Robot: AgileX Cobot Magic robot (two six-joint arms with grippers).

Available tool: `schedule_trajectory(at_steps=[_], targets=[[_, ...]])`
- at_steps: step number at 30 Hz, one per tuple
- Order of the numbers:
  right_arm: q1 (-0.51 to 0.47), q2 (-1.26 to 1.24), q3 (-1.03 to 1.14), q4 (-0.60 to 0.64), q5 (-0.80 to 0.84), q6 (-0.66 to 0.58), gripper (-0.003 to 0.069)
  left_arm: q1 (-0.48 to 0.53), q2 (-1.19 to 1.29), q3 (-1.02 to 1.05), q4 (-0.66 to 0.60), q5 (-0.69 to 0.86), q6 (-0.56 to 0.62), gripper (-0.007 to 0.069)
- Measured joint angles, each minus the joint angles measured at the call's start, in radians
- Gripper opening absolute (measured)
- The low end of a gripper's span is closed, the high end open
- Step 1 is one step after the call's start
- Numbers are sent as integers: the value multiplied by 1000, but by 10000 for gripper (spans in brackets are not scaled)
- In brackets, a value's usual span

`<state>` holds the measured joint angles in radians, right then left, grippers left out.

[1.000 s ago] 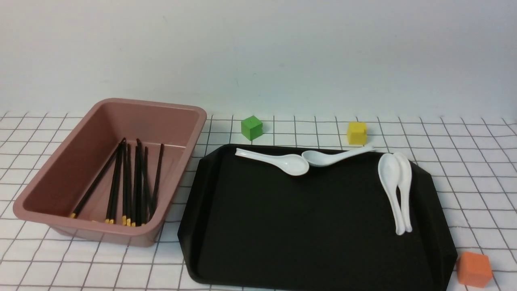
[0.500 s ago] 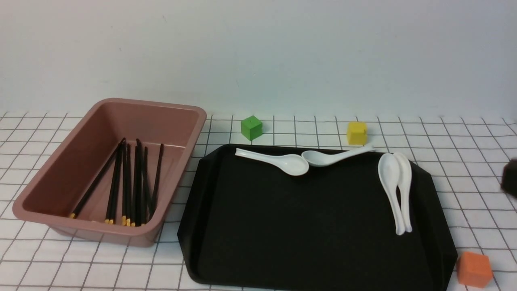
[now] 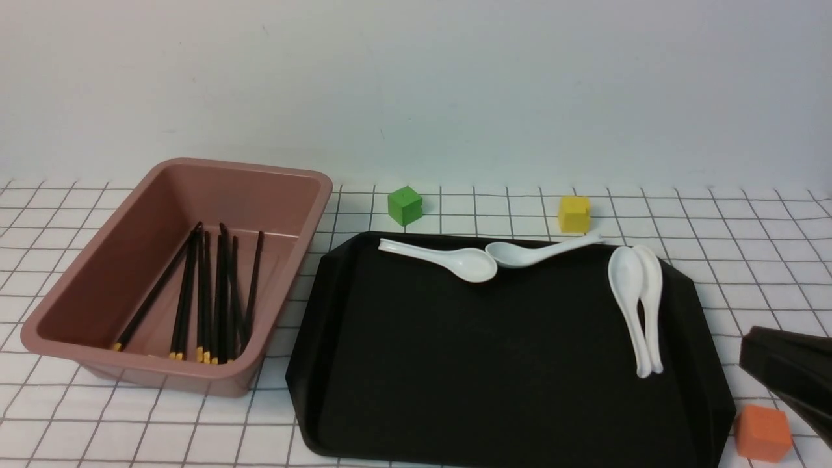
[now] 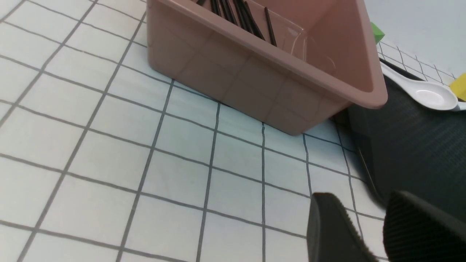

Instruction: On white black tablecloth take chopsticks from black tray and put them in box.

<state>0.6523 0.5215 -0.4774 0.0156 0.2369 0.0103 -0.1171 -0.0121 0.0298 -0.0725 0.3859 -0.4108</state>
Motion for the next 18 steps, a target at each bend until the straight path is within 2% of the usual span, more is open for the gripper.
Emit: schedule_trajectory(at_steps=[11,18], targets=[[0,0,4,0,-9,0,14,0,0,0,0,0,0,239],[-15,-24,142,7,-196,-1,15,0,0,0,0,0,0,239]])
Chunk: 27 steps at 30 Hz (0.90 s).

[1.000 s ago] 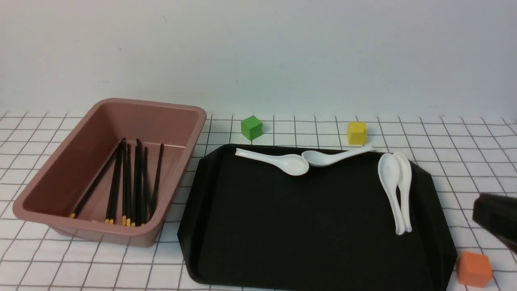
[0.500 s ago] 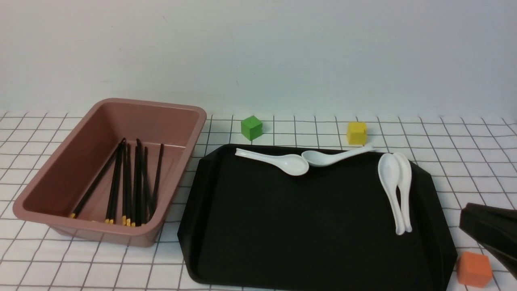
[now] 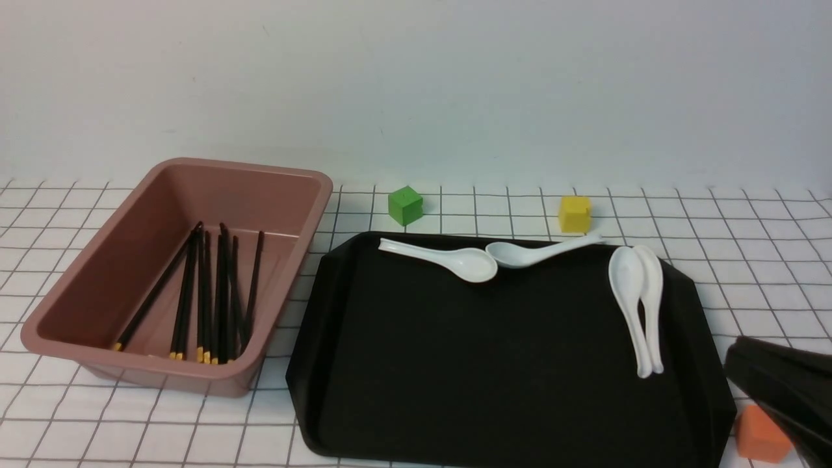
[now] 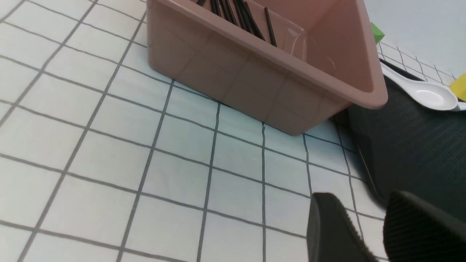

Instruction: On white black tablecloth take chopsticks from black tray and put them in box.

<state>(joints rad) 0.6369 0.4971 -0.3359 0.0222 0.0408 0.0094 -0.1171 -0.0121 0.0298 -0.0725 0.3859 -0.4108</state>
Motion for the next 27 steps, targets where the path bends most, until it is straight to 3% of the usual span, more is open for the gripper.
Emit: schedule_trajectory(at_steps=[7,16,20,27], targets=[[-205,-169,169,69,-4,2,22,0,0,0,0,0,0,239],[-432,-437,316,33,238,22,31,0,0,0,0,0,0,239],[-490,-502,352,0,326,25,33,0,0,0,0,0,0,239],[-497,-507,352,-5,328,26,38,0,0,0,0,0,0,239]])
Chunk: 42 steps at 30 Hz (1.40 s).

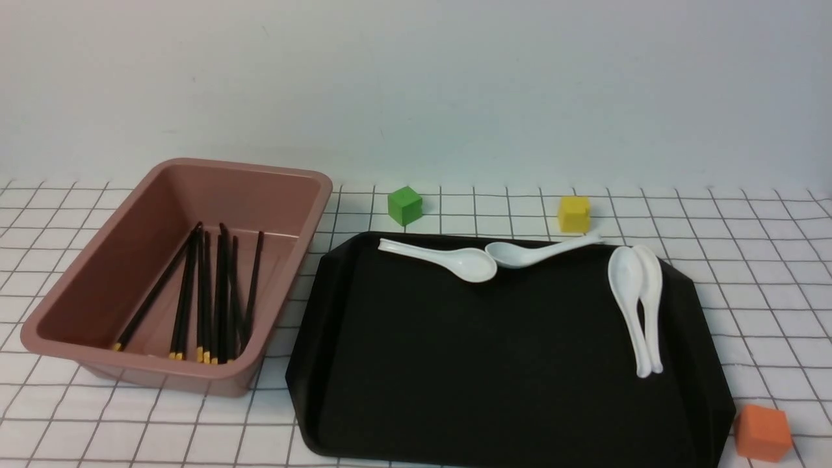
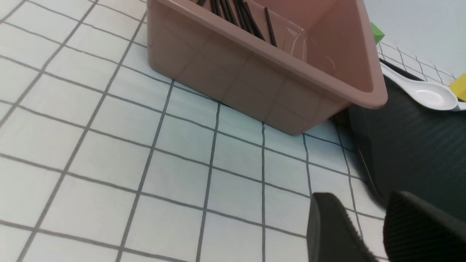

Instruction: On white black tablecloth take chopsticks from black tray and put them in box.

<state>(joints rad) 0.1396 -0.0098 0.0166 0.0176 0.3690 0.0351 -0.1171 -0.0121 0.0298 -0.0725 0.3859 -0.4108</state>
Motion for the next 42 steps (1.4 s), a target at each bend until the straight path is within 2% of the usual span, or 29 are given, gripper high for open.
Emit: schedule_trajectory(at_steps=[42], targets=[[0,0,0,0,1,2,90,0,0,0,0,0,0,238]])
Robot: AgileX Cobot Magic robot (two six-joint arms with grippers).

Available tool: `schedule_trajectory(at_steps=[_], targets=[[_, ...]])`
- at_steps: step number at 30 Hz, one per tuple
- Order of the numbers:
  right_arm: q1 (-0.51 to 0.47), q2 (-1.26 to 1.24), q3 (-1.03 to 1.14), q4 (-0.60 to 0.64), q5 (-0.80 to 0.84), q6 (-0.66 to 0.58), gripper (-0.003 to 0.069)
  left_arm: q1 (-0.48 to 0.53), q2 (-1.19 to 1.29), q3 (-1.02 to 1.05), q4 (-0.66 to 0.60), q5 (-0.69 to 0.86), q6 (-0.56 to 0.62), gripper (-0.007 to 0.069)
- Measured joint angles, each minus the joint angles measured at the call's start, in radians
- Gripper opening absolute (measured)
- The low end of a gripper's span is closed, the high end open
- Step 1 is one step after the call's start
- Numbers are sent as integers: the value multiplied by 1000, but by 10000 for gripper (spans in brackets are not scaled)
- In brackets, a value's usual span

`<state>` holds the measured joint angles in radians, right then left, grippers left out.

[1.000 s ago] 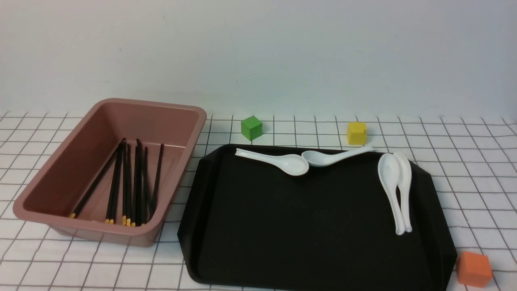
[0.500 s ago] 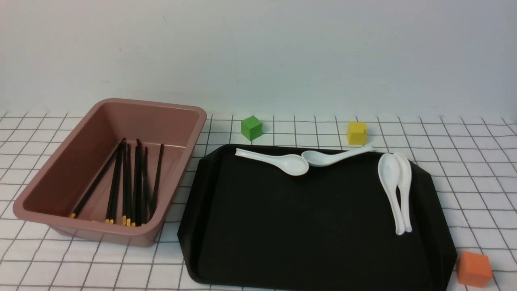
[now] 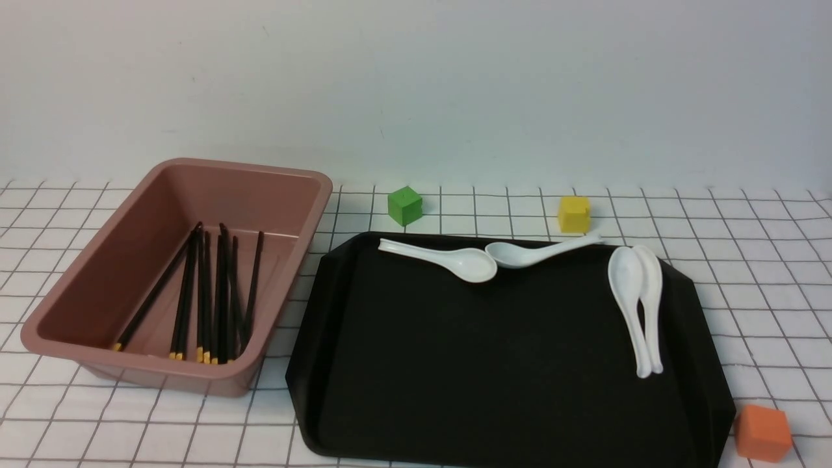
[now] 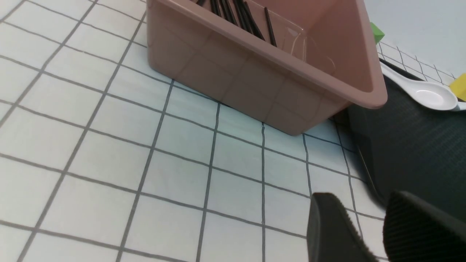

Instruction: On white black tablecloth take chopsticks from black tray and put them in box.

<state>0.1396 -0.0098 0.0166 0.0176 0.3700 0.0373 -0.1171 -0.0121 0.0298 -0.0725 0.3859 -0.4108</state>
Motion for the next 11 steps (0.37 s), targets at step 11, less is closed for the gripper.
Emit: schedule_trajectory(at_steps=[11], targets=[[0,0,0,0,0,0,103,0,0,0,0,0,0,238]])
